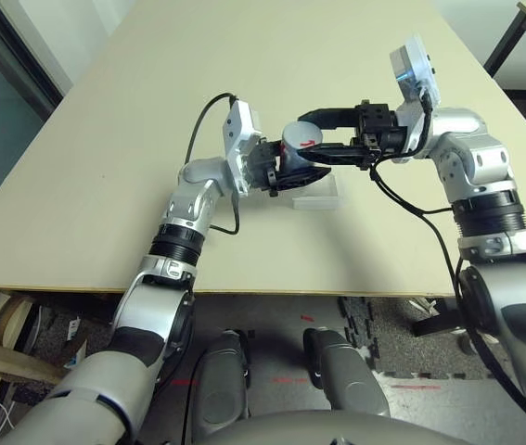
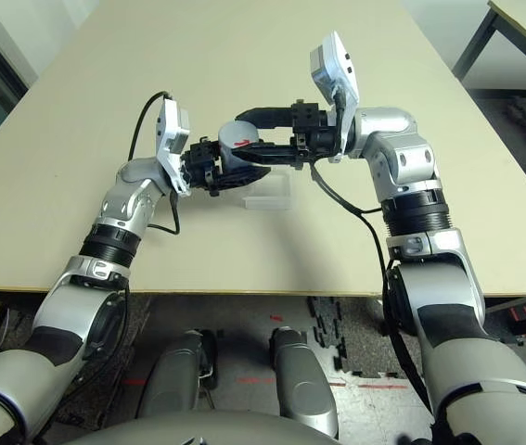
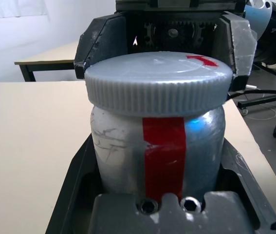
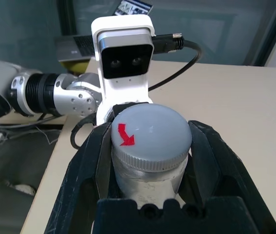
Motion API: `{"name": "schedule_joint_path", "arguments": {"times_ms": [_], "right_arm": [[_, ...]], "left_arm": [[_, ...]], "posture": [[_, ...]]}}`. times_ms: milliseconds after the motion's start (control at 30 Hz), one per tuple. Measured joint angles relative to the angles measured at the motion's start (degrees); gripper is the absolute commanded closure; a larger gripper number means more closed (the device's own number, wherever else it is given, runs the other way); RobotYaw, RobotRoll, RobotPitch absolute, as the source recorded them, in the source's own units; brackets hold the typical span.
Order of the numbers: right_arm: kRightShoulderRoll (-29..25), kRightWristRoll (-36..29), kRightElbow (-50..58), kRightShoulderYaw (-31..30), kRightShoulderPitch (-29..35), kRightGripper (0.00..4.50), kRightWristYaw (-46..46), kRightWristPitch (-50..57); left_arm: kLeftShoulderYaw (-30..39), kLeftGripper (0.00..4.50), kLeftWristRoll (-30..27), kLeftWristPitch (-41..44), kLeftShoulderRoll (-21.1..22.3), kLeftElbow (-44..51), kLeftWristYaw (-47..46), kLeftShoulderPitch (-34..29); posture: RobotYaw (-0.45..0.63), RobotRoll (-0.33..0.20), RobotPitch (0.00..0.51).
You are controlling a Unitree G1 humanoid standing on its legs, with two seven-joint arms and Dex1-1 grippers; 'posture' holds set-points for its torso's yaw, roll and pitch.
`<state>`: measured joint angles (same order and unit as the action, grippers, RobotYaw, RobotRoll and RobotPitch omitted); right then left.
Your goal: Pour the medicine from the bottle into the box.
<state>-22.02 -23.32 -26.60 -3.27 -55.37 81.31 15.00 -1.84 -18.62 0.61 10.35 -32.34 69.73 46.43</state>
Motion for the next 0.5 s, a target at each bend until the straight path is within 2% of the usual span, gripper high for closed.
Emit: {"name": "schedule_joint_path", "arguments": {"times_ms": [133, 500], "right_arm": [[4.0, -0.8, -1.7, 0.3, -1.6, 0.01, 0.0, 1.8], [3.4, -1.1, -1.7, 0.4, -1.3, 0.00, -0.5, 4.1]], "left_arm": [[-0.1, 1.90, 0.0, 1.2, -0.9, 0.3, -1.0, 0.0], [-1.0, 1.90, 0.0, 2.2, -1.0, 0.3, -2.5, 0.0]], "posture": [[-0.21, 0.000, 0.144], [-0.22, 0.000, 0.145]]}}
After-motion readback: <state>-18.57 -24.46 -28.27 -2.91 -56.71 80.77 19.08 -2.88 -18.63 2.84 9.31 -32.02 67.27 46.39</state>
